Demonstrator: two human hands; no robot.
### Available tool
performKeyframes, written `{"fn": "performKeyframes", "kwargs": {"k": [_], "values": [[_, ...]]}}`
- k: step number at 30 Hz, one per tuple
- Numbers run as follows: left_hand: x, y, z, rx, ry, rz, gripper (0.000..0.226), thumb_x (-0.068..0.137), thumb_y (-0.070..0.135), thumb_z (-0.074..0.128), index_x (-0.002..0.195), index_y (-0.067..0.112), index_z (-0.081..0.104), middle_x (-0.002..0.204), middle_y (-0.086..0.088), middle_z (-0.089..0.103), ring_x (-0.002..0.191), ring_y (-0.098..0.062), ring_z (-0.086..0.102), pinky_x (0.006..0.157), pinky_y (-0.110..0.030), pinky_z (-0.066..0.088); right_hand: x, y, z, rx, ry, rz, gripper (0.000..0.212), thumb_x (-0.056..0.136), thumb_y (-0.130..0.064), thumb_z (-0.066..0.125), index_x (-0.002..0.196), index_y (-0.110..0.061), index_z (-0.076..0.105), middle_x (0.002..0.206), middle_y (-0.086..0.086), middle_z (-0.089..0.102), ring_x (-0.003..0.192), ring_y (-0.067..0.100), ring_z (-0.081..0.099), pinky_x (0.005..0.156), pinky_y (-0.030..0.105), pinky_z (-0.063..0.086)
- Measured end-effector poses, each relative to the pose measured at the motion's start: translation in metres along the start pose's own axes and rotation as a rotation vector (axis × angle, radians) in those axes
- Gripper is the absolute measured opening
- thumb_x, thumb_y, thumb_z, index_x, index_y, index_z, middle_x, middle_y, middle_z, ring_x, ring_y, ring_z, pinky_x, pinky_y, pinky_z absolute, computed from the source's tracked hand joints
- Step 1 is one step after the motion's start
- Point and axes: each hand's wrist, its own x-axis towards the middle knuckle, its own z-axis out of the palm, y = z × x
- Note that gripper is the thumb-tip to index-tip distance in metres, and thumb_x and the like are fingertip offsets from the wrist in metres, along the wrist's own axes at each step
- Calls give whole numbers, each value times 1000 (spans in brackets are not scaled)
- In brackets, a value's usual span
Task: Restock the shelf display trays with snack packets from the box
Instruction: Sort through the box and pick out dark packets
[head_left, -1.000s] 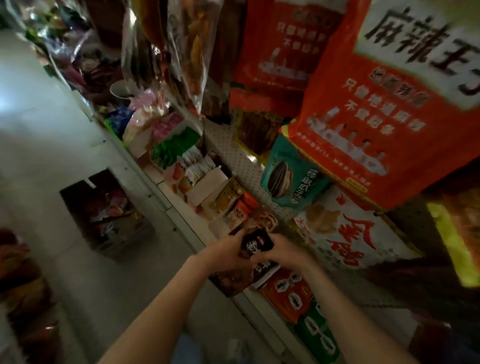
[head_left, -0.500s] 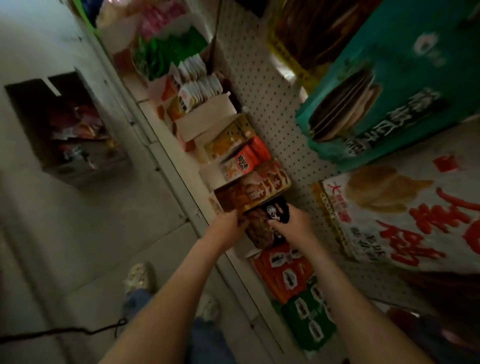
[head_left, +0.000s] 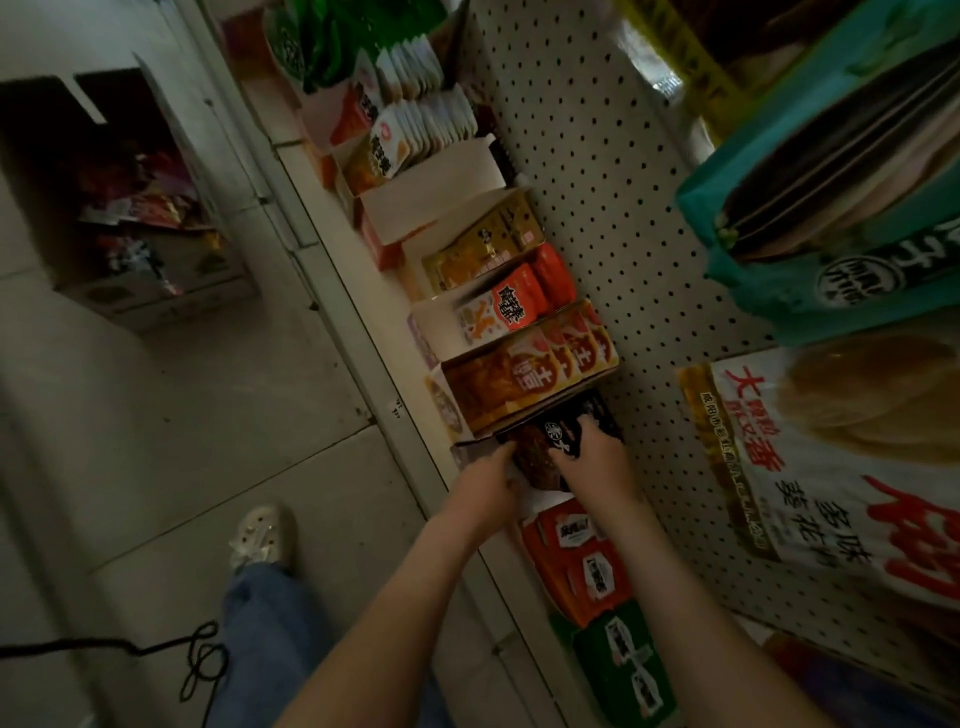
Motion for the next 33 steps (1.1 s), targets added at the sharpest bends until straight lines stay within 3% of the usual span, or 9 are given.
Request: {"fn": "performKeyframes", "kwargs": {"k": [4,8,13,17,20,26,31,33], "values": [[3,-4,7,-110,120,-103,53,100,10,37,151,13,22,110,-17,65,88,-29,61,60,-30,39,6,-8,14,-186,9,16,35,96,-30,51,122,-7,42,105,13,65,95,30,63,68,33,49],[4,0,12,-214,174,-140,50,98,9,39,147,12,28,99,-13,63,80,-29,58,55,-27,37,15,-1,12,-232,93,37,39,95,-30,53,123,-7,42,112,15,63,103,30,59,79,37,49],[7,12,9,-195,88,-163,54,100,15,40,150,9,22,118,-16,62,101,-29,60,65,-26,39,15,3,7,-372,288,0,42,90,-23,60,126,-11,42,126,10,50,118,25,44,93,35,37],[0,22,0,-103,52,-100,40,103,22,37,140,9,39,128,-14,59,113,-27,57,75,-25,41,7,5,-2,-357,353,23,58,87,-23,65,136,-12,36,134,10,43,122,27,40,97,37,34],[-5,27,-9,-92,100,-55,36,102,22,37,135,10,46,126,-13,60,110,-25,58,75,-25,41,3,7,-8,-282,303,63,67,90,-25,62,144,-11,25,145,10,35,132,26,33,106,38,29],[-23,36,-43,-87,186,9,28,101,21,38,124,11,51,118,-11,63,105,-27,59,70,-27,39,-18,-12,-24,-208,283,57,57,95,-20,52,145,-12,26,148,7,36,135,23,31,109,38,24],[-47,35,-95,-103,262,-3,24,100,19,39,118,10,52,112,-13,65,100,-32,61,77,-38,50,-33,-78,-38,-106,303,-81,55,95,-20,49,145,-13,29,149,7,35,137,22,29,111,39,23],[-58,27,-120,-133,309,-41,24,99,19,37,118,11,52,114,-13,65,102,-31,61,76,-34,49,-38,-116,-43,-63,293,-149,55,94,-19,51,144,-13,31,149,7,35,139,22,28,113,39,23]]}}
